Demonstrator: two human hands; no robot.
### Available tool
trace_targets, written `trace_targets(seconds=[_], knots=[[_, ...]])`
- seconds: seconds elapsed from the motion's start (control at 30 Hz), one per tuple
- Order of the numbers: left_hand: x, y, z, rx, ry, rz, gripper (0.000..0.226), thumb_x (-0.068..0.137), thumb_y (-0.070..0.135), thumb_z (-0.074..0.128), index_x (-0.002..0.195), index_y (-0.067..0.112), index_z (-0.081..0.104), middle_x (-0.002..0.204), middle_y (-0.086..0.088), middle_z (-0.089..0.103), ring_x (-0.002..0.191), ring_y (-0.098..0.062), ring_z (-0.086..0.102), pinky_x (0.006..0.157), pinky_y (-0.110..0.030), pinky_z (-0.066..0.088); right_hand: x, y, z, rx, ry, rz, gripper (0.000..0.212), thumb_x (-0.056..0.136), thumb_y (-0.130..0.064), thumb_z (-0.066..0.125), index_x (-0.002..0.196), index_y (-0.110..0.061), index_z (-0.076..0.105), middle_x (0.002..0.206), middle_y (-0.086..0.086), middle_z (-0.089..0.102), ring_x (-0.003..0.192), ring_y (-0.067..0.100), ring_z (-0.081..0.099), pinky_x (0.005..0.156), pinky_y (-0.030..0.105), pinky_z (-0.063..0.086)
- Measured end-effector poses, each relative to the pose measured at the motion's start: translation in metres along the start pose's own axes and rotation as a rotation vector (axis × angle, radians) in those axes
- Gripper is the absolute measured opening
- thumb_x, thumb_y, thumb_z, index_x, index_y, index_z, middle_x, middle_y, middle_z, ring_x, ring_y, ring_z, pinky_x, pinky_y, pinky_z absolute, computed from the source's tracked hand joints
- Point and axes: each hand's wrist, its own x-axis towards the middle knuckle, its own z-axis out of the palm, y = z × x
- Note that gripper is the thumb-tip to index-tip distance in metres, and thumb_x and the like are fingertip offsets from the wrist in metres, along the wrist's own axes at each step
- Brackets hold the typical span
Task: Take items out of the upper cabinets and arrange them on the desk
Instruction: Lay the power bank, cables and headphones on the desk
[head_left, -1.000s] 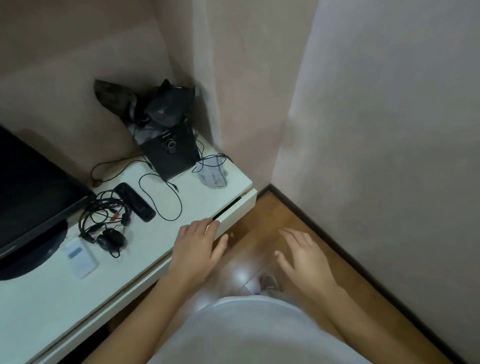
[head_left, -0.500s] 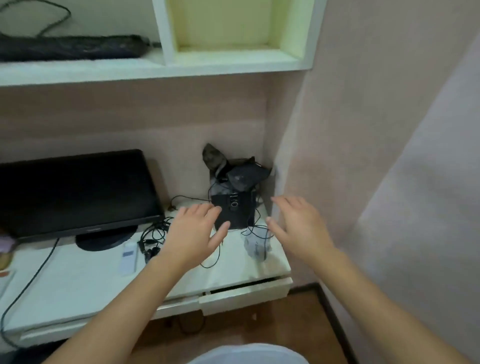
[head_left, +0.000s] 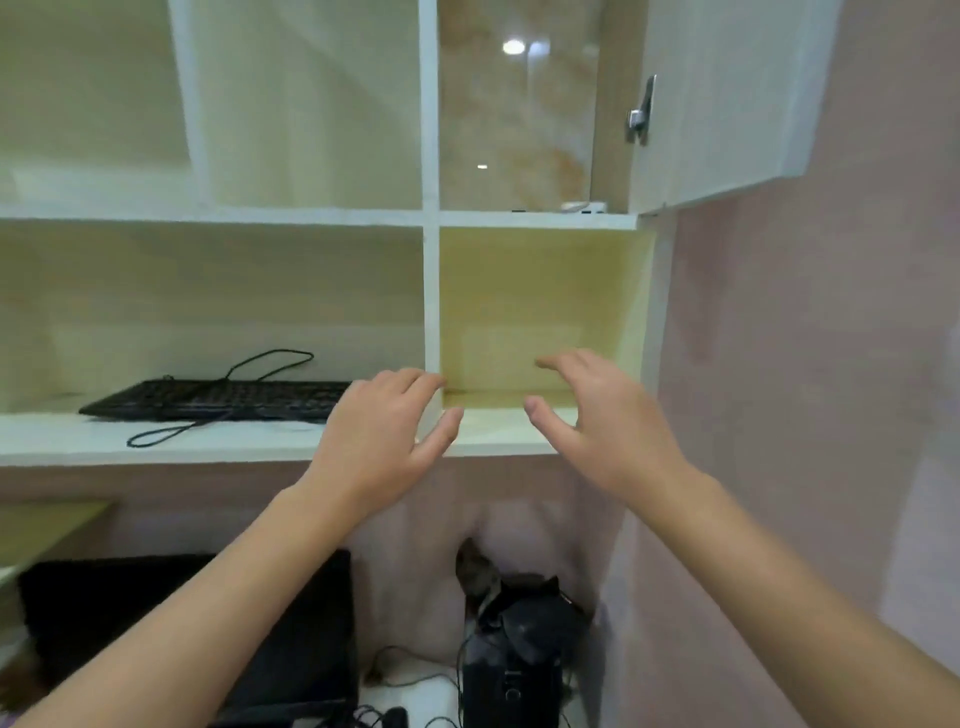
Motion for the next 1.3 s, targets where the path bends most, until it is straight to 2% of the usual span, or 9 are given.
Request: trace_targets(seconds=[0.3,0.43,0.57,0.67,0.73,0.83,0.97,1.1,1.3], knots=[[0.129,-0.026,-0.065,-0.134,0.211,0.132,0.054,0.097,0.055,0.036,0.125,0.017,0.062,0.124,0.001,0.066,0.116,-0.019,0.059,0.095,-0.039,0.047,0.122,-0.026,-0.068,-0.018,0.208,-0.132,0.04,0.096,-0.043,0.058,0.131,-0.023,0.058,0.127,-0.009,0.061,0.117,0.011,0.055,0.092,0.033,0.046],[0.169,-0.048,-0.069,-0.182,0.232,0.104,0.053,0.094,0.055,0.037,0.124,0.018,0.061,0.124,0.004,0.063,0.115,-0.018,0.058,0.088,-0.034,0.047,0.17,-0.017,-0.078,-0.119,0.132,-0.153,0.042,0.095,-0.042,0.059,0.132,-0.022,0.058,0.127,-0.007,0.061,0.119,0.013,0.053,0.095,0.035,0.047],[0.19,-0.067,-0.053,-0.27,0.249,0.102,0.045,0.093,0.055,0.046,0.122,0.024,0.058,0.114,0.01,0.053,0.093,-0.018,0.064,0.077,-0.041,0.054,0.201,0.002,-0.069,-0.183,-0.049,-0.09,0.042,0.092,-0.042,0.063,0.129,-0.023,0.06,0.126,-0.006,0.064,0.12,0.016,0.056,0.097,0.036,0.047],[0.193,-0.078,-0.039,-0.34,0.244,0.122,0.047,0.088,0.056,0.058,0.128,0.033,0.049,0.117,0.016,0.053,0.094,-0.008,0.062,0.077,-0.041,0.056,0.213,0.012,-0.059,-0.196,-0.103,-0.071,0.039,0.089,-0.04,0.064,0.125,-0.025,0.062,0.12,-0.006,0.066,0.115,0.015,0.058,0.095,0.034,0.048],[0.194,-0.082,-0.032,-0.359,0.273,0.137,0.05,0.086,0.048,0.068,0.13,0.033,0.049,0.118,0.017,0.054,0.093,-0.003,0.061,0.074,-0.04,0.057,0.217,0.016,-0.055,-0.172,-0.114,-0.055,0.044,0.084,-0.042,0.065,0.125,-0.026,0.063,0.12,-0.007,0.066,0.112,0.013,0.059,0.094,0.034,0.049],[0.195,-0.085,-0.026,-0.324,0.32,0.162,0.05,0.085,0.043,0.072,0.129,0.031,0.053,0.115,0.015,0.053,0.089,-0.002,0.061,0.069,-0.038,0.057,0.22,0.019,-0.053,-0.124,-0.13,-0.024,0.049,0.08,-0.047,0.065,0.125,-0.028,0.063,0.121,-0.011,0.065,0.11,0.009,0.06,0.095,0.032,0.05],[0.196,-0.087,-0.021,-0.303,0.348,0.179,0.051,0.085,0.043,0.073,0.13,0.029,0.054,0.113,0.013,0.052,0.085,-0.006,0.063,0.065,-0.036,0.055,0.217,0.022,-0.05,-0.092,-0.12,-0.055,0.035,0.086,-0.04,0.067,0.119,-0.028,0.068,0.113,-0.015,0.069,0.106,0.006,0.061,0.094,0.03,0.05],[0.197,-0.089,-0.018,-0.299,0.355,0.197,0.052,0.086,0.044,0.072,0.131,0.029,0.052,0.115,0.011,0.052,0.084,-0.011,0.064,0.065,-0.037,0.055,0.218,0.02,-0.049,-0.086,-0.068,-0.124,0.021,0.085,-0.033,0.07,0.106,-0.031,0.071,0.1,-0.02,0.07,0.099,0.004,0.062,0.089,0.034,0.052],[0.197,-0.089,-0.018,-0.298,0.369,0.201,0.052,0.086,0.044,0.072,0.132,0.029,0.052,0.116,0.012,0.052,0.084,-0.009,0.064,0.066,-0.033,0.053,0.222,0.018,-0.044,-0.003,-0.056,-0.102,0.026,0.08,-0.04,0.072,0.105,-0.034,0.072,0.104,-0.015,0.071,0.102,0.003,0.063,0.093,0.032,0.051]])
